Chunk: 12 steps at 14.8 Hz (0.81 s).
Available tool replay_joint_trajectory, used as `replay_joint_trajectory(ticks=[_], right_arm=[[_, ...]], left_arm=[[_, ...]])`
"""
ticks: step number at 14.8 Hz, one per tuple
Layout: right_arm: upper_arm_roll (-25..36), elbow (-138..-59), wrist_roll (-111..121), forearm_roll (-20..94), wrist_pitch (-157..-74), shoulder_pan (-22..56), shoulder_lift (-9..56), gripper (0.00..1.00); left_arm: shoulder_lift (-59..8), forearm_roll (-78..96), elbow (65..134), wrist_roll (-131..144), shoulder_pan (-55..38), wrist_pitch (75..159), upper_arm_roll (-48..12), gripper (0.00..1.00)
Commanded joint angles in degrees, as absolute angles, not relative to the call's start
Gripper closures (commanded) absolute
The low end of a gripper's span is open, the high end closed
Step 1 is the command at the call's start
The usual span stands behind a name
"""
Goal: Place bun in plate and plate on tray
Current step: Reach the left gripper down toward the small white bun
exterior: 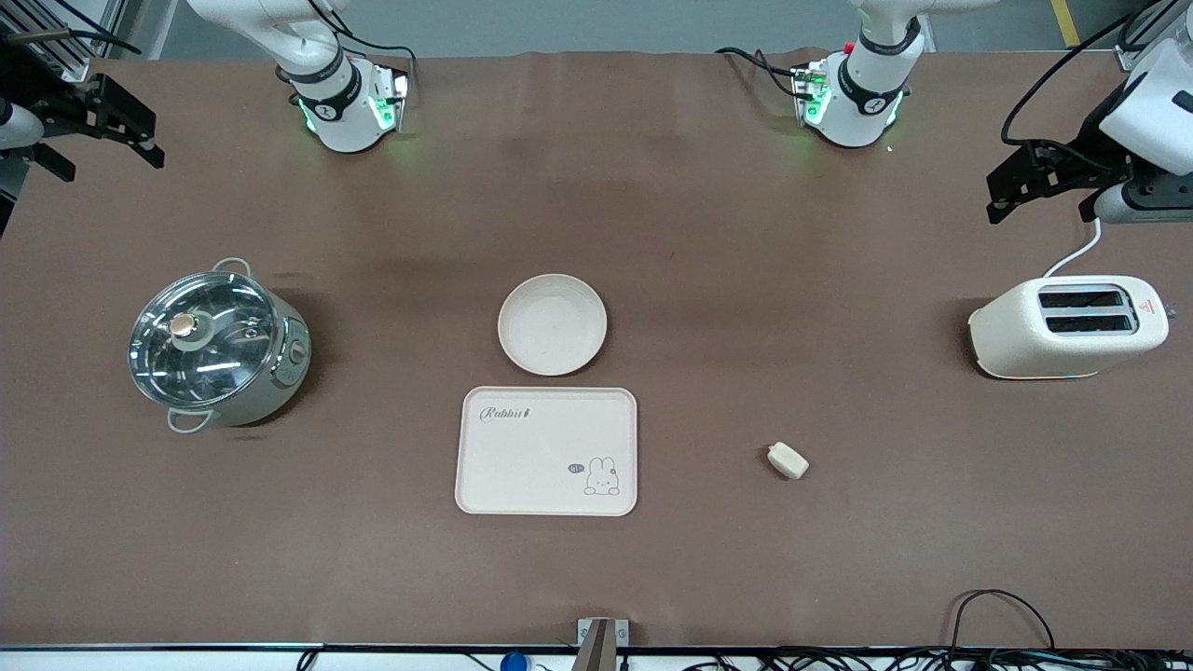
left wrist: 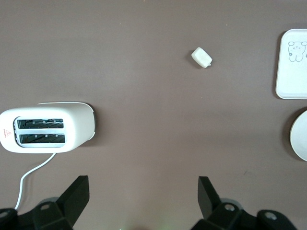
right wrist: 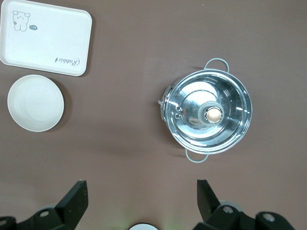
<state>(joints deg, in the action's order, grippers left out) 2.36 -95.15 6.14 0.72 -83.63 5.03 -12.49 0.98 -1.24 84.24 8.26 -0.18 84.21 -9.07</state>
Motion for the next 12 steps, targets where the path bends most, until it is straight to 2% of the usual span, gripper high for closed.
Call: replay_joint_trajectory(ticks=[1, 4, 7, 12], right_arm=[[2.0, -96.4, 5.6, -0.3, -82.5, 4.7, -14.1, 0.00], [2.3, -96.4, 5.6, -0.3, -81.6, 4.0, -14.2, 0.00], [2.3, -96.4, 5.7, -0.3, -80.9, 3.3, -14.7, 0.00], [2.4, -96.4, 5.6, -0.3, -82.2, 2.6, -14.4, 0.00]], left_arm=[[0.8, -0.4, 83.6, 8.4, 0.0, 83.6, -9.2, 0.00], [0.2, -0.4, 83.6, 8.5, -0.1, 83.8, -9.2, 0.00], [-5.7, -0.5, 81.3, 8.6, -0.3, 86.7, -9.3, 0.00], [-19.3, -0.7, 81.3, 17.9, -4.4, 103.5, -9.7, 0.00]])
